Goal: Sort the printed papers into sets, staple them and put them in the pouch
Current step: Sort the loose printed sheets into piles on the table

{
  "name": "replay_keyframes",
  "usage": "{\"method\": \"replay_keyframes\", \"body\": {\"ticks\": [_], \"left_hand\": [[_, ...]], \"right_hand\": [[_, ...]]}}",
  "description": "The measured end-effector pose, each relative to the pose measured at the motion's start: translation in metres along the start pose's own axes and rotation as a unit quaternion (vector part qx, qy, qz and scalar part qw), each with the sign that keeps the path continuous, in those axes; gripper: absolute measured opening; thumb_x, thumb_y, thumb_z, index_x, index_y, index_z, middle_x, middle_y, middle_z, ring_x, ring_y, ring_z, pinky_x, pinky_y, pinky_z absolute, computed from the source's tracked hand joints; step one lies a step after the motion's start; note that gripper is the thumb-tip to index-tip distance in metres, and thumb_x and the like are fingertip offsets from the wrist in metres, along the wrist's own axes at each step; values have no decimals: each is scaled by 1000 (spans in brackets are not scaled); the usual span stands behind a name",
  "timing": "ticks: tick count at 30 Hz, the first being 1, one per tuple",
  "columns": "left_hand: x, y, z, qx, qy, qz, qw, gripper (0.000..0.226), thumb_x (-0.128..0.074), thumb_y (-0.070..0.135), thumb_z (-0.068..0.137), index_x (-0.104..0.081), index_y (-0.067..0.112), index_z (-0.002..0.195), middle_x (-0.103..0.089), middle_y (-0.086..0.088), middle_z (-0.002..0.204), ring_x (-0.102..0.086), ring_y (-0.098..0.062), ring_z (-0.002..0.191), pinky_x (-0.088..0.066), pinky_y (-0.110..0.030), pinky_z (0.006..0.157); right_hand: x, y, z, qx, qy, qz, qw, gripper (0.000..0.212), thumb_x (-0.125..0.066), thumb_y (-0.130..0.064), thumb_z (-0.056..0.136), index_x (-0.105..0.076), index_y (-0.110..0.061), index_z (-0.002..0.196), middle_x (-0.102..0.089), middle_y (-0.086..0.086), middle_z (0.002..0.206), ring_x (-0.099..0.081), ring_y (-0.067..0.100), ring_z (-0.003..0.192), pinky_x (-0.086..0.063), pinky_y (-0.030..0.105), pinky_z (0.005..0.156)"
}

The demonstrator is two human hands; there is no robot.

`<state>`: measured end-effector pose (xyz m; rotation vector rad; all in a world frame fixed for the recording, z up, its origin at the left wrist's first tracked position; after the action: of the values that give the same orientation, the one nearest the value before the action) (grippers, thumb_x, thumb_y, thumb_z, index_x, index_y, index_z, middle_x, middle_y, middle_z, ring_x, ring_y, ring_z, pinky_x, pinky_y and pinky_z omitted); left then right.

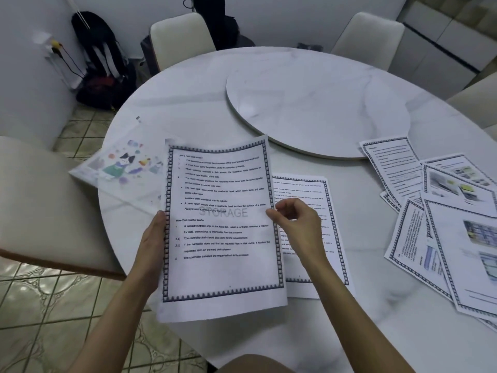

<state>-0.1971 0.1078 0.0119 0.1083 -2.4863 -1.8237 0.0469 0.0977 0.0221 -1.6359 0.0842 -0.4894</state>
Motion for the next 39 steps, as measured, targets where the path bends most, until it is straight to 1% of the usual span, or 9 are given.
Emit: {"method": "replay_keyframes", "body": {"ticks": [7,12,19,22,26,29,32,37,39], "left_hand": [[2,-17,-1,26,-4,23,999,39,-25,37,100,-57,17,113,-66,4,95,-63,-10,84,-50,-28,72],[8,-31,-1,50,-21,61,997,40,-25,36,100,-57,15,113,-67,2,93,-64,-14,83,-49,-26,65],[15,-48,2,66,-40,92,993,41,-29,39,99,-50,16,126,-64,-5,113,-64,-19,96,-51,-36,81],[17,-50,4,50,13,121,991,36,-35,35,98,-46,12,124,-61,-9,111,-61,-19,90,-49,-32,73],[23,-55,8,66,36,110,991,33,-41,31,97,-44,14,125,-62,-15,115,-63,-31,96,-51,-45,84],[22,-57,7,75,11,76,994,23,-42,24,97,-49,13,116,-65,-15,107,-65,-28,88,-53,-38,72],[21,-58,6,52,4,90,995,19,-42,18,98,-50,14,114,-64,-13,107,-64,-27,89,-53,-39,75],[27,-56,9,6,34,170,985,25,-39,15,98,-47,12,121,-58,-11,121,-57,-32,108,-46,-47,95],[35,-50,12,-8,43,181,982,34,-40,18,98,-43,8,131,-56,-15,127,-55,-33,112,-44,-50,98]], "right_hand": [[-10,18,5,-37,-25,-35,998,10,-68,-8,80,-65,-13,72,-61,-6,65,-52,-5,55,-42,6,57],[-22,41,7,-78,-21,-77,994,8,-66,-9,83,-62,-13,77,-60,-6,71,-56,10,68,-43,6,59],[-36,55,4,-107,-48,-124,985,15,-72,-11,78,-58,-9,76,-52,-4,66,-46,5,59,-37,5,50],[-36,56,5,-86,-33,-139,986,36,-68,-9,81,-43,-16,56,-40,-5,54,-35,9,51,-32,12,46],[-36,56,2,-36,-18,-150,988,51,-61,-10,87,-24,-17,52,-23,-3,50,-19,11,50,-17,21,47],[-36,55,-1,-2,12,-132,991,37,-60,-11,89,-46,-18,56,-40,-2,63,-36,7,56,-33,10,55],[-34,53,-1,1,41,-98,994,13,-61,-12,89,-68,-3,83,-51,5,77,-46,3,66,-37,4,63],[-7,43,14,24,106,-98,989,27,-59,-11,89,-53,-19,64,-46,-4,59,-37,5,55,-34,8,52],[13,45,23,15,138,-110,984,23,-58,-9,89,-53,-14,67,-45,-6,57,-37,7,53,-34,9,50]]}}
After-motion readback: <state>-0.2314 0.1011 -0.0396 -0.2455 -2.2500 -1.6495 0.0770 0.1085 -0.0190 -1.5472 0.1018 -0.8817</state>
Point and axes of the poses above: each hand's wrist, its own z-axis towards the middle knuckle, its own x-axis out of the back of the hand, y = z × x, the point moved 2 cm from there along z, towards the middle knuckle
